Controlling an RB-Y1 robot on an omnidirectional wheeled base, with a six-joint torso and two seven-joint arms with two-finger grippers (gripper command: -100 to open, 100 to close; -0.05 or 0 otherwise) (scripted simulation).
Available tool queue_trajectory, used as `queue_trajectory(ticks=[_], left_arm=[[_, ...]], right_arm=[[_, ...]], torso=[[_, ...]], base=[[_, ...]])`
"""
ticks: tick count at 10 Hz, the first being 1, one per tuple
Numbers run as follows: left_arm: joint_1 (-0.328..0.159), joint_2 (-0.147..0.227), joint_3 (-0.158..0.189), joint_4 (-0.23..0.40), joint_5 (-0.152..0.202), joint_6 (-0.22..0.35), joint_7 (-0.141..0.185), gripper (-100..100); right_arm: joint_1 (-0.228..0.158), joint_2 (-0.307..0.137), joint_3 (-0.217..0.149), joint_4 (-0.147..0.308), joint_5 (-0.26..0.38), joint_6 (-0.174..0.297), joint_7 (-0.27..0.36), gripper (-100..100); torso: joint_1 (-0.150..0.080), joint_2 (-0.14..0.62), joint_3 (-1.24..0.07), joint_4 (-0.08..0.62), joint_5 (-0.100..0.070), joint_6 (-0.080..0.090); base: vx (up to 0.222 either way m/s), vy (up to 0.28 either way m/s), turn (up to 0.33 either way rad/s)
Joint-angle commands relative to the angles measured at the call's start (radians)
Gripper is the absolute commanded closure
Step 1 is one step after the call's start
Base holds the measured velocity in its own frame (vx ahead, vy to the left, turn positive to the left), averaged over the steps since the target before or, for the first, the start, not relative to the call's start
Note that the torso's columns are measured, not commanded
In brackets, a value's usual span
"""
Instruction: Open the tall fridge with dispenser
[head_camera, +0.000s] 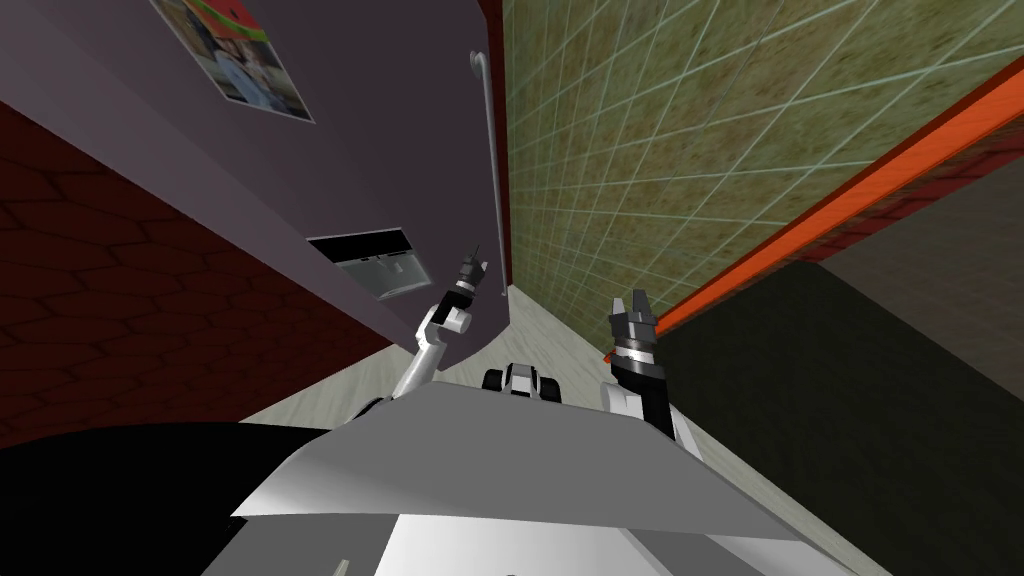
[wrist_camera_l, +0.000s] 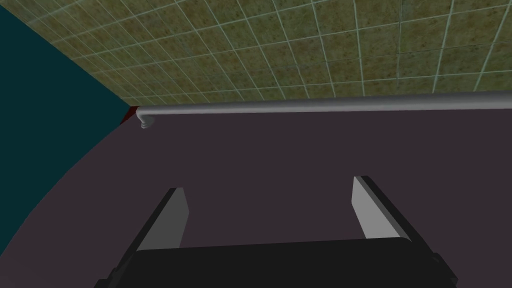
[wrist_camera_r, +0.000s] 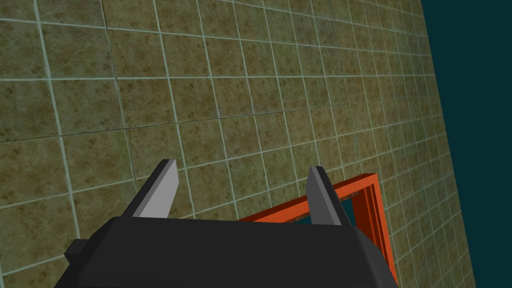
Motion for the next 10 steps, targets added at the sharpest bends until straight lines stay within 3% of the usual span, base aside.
queue_trajectory(ticks=[1, 2, 3, 10], left_arm=[[-0.071, 0.019, -0.010, 0.051, 0.010, 0.044, 0.003, -100], [-0.110, 0.033, -0.020, 0.093, 0.017, 0.085, 0.003, -100], [-0.128, 0.033, -0.020, 0.093, 0.017, 0.089, 0.003, -100], [-0.323, 0.079, -0.057, 0.257, 0.038, 0.263, -0.003, -100]], right_arm=[[0.000, 0.000, 0.000, 0.000, 0.000, 0.000, 0.000, 0], [0.000, 0.000, 0.000, 0.000, 0.000, 0.000, 0.000, 0], [0.000, 0.000, 0.000, 0.000, 0.000, 0.000, 0.000, 0], [0.000, 0.000, 0.000, 0.000, 0.000, 0.000, 0.000, 0]], torso=[[0.000, 0.000, 0.000, 0.000, 0.000, 0.001], [-0.001, 0.001, 0.000, 0.000, 0.000, 0.000], [0.000, 0.000, 0.000, 0.000, 0.000, 0.001], [-0.001, 0.000, 0.000, 0.000, 0.000, 0.000]], base=[[0.005, 0.040, -0.059], [0.004, 0.051, -0.101], [0.005, 0.042, -0.051], [0.005, 0.046, -0.086]])
